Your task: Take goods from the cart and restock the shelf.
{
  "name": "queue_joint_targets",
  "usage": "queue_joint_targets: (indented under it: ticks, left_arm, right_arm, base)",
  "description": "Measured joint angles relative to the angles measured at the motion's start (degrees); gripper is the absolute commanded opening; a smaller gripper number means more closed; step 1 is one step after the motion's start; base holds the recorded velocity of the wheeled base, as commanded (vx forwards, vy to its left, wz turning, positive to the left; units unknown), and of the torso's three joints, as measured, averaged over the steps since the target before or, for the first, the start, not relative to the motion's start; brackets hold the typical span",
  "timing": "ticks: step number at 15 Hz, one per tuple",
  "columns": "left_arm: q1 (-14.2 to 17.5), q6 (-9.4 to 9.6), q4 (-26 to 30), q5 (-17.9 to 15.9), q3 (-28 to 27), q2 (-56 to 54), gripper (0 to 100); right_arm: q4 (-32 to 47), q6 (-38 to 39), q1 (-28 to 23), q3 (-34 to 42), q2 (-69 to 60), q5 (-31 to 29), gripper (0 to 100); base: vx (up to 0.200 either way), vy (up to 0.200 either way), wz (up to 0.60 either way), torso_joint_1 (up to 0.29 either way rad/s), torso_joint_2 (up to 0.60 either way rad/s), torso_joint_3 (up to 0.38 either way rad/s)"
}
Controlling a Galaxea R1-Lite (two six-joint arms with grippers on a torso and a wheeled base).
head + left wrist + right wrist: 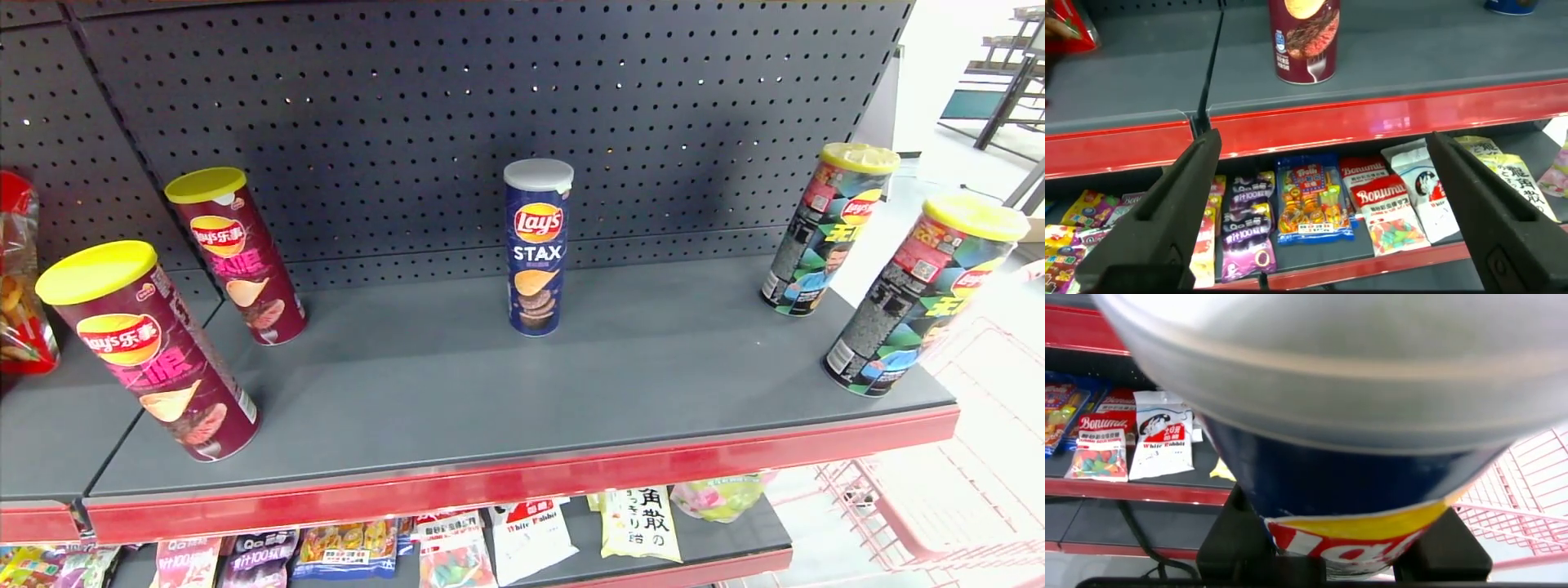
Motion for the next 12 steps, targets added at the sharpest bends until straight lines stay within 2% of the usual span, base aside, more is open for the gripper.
queue_joint_targets:
  ticks: [12]
  left_arm:
    - [-0.13,0.01,0.06,-0.09,-0.01,0.40,100]
  right_arm:
    - [-0.06,-2.79,-0.20,1.99,-0.16,-1.66,0]
  base:
    - [0.000,0.000,0.00,0.000,0.00,0.000]
